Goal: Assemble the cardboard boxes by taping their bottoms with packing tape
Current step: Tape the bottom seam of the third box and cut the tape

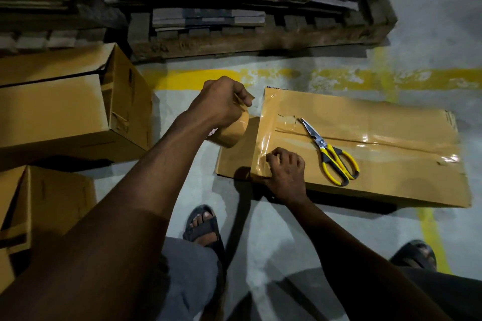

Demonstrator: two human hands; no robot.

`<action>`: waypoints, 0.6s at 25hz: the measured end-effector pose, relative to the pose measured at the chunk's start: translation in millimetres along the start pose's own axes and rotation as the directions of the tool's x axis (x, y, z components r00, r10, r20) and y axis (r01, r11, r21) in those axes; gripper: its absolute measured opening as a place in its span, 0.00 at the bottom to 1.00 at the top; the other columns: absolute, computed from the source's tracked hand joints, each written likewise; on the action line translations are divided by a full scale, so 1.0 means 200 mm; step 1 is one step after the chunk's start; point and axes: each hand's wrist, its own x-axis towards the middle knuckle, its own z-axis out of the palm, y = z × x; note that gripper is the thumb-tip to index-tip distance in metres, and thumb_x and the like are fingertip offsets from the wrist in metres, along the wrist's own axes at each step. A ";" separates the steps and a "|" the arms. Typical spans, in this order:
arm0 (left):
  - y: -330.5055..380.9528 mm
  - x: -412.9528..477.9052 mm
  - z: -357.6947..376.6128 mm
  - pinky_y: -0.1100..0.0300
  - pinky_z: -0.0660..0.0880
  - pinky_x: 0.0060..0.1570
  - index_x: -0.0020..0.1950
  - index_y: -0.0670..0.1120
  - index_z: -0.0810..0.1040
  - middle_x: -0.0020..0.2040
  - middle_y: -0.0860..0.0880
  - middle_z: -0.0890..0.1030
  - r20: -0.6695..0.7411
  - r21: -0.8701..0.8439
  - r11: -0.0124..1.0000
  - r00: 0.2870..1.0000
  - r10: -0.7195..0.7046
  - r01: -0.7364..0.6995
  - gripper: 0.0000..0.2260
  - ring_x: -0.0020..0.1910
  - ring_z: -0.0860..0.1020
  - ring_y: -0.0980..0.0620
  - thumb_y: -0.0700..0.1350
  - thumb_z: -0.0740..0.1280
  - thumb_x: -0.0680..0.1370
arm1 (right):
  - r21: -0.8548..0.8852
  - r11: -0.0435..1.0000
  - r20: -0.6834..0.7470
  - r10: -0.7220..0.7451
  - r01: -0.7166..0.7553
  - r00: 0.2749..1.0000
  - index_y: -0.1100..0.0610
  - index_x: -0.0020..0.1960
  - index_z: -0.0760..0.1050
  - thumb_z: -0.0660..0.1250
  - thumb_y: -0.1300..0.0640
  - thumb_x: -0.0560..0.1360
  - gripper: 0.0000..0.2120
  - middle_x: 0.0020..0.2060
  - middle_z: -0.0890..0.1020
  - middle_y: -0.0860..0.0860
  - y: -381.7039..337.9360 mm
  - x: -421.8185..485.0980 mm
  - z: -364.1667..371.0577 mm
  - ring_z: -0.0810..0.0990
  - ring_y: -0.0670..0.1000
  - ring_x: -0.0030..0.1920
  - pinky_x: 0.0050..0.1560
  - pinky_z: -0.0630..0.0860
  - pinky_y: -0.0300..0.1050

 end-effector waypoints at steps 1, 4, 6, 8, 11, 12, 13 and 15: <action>0.00 0.00 0.00 0.62 0.67 0.48 0.43 0.55 0.79 0.58 0.48 0.80 0.000 0.004 1.000 1.000 0.002 -0.002 0.19 0.60 0.75 0.47 0.29 0.65 0.70 | -0.024 1.000 -0.003 -0.013 0.013 1.000 0.49 0.63 0.70 0.73 0.33 0.65 0.33 0.64 0.71 0.54 0.00 0.00 0.00 0.68 0.57 0.63 0.63 0.66 0.58; 0.00 0.01 0.00 0.61 0.69 0.50 0.43 0.55 0.79 0.60 0.48 0.79 0.011 0.021 1.000 1.000 -0.005 0.005 0.19 0.63 0.74 0.47 0.29 0.65 0.70 | -0.007 1.000 0.010 -0.028 0.029 1.000 0.49 0.63 0.70 0.69 0.29 0.64 0.35 0.64 0.71 0.54 0.02 0.01 -0.01 0.69 0.58 0.63 0.62 0.66 0.58; 0.00 0.00 -0.01 0.61 0.68 0.50 0.43 0.54 0.79 0.59 0.49 0.80 0.021 0.021 1.000 1.000 -0.017 0.016 0.18 0.63 0.73 0.48 0.29 0.65 0.70 | 0.028 0.999 0.004 -0.032 0.032 0.999 0.49 0.63 0.71 0.64 0.28 0.68 0.33 0.64 0.71 0.53 0.03 0.00 -0.01 0.69 0.57 0.63 0.63 0.65 0.58; -0.01 -0.01 -0.01 0.62 0.68 0.50 0.42 0.54 0.79 0.59 0.49 0.80 0.031 0.015 1.000 0.999 -0.025 0.025 0.18 0.63 0.73 0.48 0.29 0.65 0.70 | 0.007 0.999 0.005 -0.035 0.035 0.999 0.50 0.64 0.70 0.67 0.32 0.69 0.31 0.65 0.71 0.54 0.02 0.00 -0.01 0.69 0.58 0.64 0.63 0.65 0.59; -0.02 -0.01 -0.02 0.61 0.69 0.50 0.42 0.54 0.79 0.58 0.49 0.80 0.025 0.003 0.999 0.999 -0.036 0.036 0.18 0.61 0.74 0.48 0.29 0.65 0.70 | 0.005 1.000 0.024 -0.007 0.007 1.000 0.50 0.64 0.70 0.72 0.34 0.66 0.33 0.65 0.71 0.55 0.00 0.01 -0.01 0.69 0.60 0.64 0.63 0.66 0.59; -0.03 -0.02 -0.02 0.62 0.68 0.49 0.43 0.53 0.79 0.58 0.49 0.80 0.014 -0.001 0.999 0.999 -0.046 0.046 0.18 0.61 0.75 0.48 0.29 0.65 0.70 | 0.018 1.000 0.018 -0.011 0.011 1.000 0.50 0.63 0.71 0.70 0.32 0.66 0.33 0.64 0.71 0.55 0.00 0.01 -0.02 0.69 0.59 0.64 0.62 0.66 0.59; -0.03 -0.02 -0.02 0.63 0.68 0.49 0.44 0.53 0.79 0.58 0.50 0.80 -0.004 -0.006 0.998 0.998 -0.057 0.057 0.18 0.61 0.75 0.49 0.29 0.65 0.70 | 0.043 0.999 -0.001 -0.018 0.018 1.000 0.50 0.63 0.71 0.67 0.30 0.67 0.32 0.63 0.71 0.54 0.00 0.01 -0.04 0.69 0.58 0.63 0.61 0.65 0.57; -0.05 0.00 -0.02 0.64 0.67 0.49 0.45 0.53 0.79 0.59 0.51 0.80 -0.052 -0.032 0.996 0.995 -0.080 0.079 0.18 0.61 0.75 0.49 0.29 0.65 0.70 | 0.102 0.995 -0.048 -0.011 0.016 0.999 0.49 0.63 0.71 0.61 0.33 0.71 0.27 0.62 0.72 0.54 -0.01 0.06 -0.08 0.69 0.57 0.62 0.60 0.64 0.55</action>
